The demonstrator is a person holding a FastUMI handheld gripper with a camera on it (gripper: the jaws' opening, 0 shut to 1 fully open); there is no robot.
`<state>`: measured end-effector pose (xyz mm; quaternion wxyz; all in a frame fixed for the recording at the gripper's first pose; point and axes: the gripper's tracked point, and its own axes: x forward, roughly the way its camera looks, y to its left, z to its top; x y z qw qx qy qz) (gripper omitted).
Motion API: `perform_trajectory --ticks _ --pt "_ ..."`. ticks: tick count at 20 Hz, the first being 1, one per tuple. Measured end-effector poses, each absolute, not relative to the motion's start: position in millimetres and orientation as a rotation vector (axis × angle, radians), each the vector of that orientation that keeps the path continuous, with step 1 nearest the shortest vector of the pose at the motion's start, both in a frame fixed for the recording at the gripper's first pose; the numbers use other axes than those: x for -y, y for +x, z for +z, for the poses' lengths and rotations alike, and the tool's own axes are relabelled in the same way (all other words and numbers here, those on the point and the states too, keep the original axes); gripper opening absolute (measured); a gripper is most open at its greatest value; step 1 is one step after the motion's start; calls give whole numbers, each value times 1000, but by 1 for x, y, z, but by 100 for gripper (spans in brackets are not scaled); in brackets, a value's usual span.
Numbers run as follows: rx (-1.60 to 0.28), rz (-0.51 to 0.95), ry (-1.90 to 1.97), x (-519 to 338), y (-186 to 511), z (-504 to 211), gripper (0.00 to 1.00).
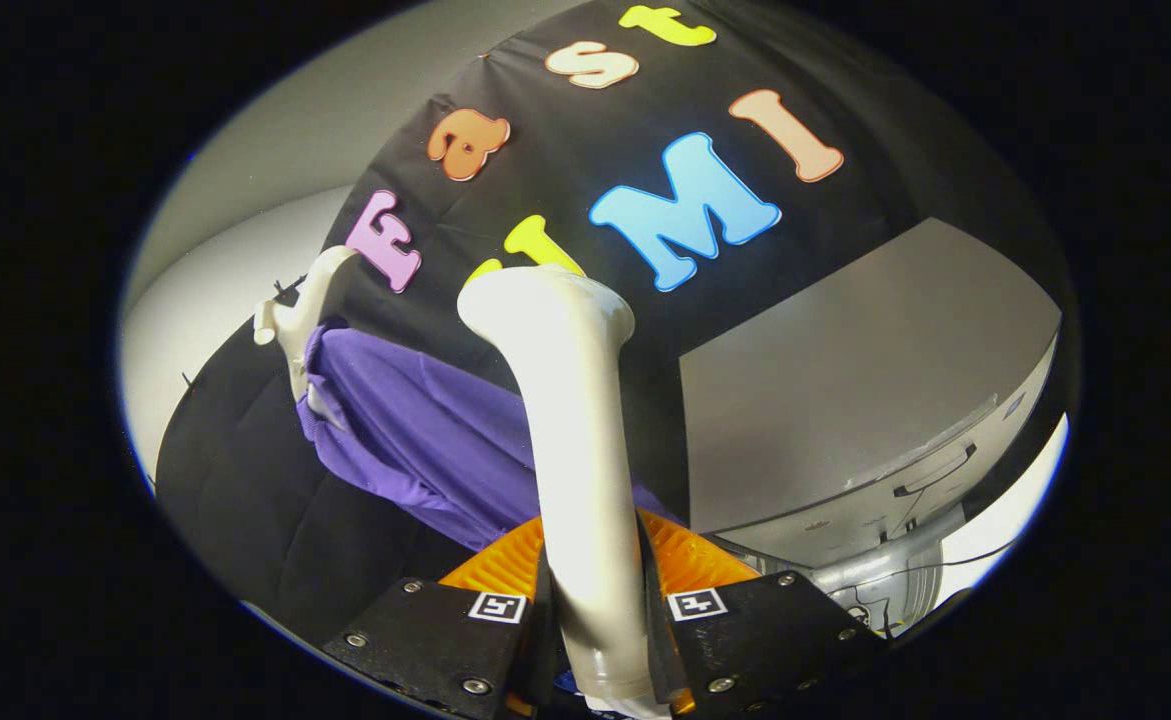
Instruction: Iron the clothes twice with a garment steamer, once on the left side and once on the right side.
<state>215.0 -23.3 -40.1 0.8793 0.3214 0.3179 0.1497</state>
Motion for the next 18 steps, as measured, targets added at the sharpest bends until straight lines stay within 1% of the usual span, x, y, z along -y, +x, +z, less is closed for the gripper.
perform_trajectory --ticks 6,12,16,18 --pt "-584 339 619 -3 166 -2 37" --pt "-521 307 575 -22 143 14 37" --pt "-379 274 538 -43 143 38 37" --pt "-308 235 515 -50 143 49 37"
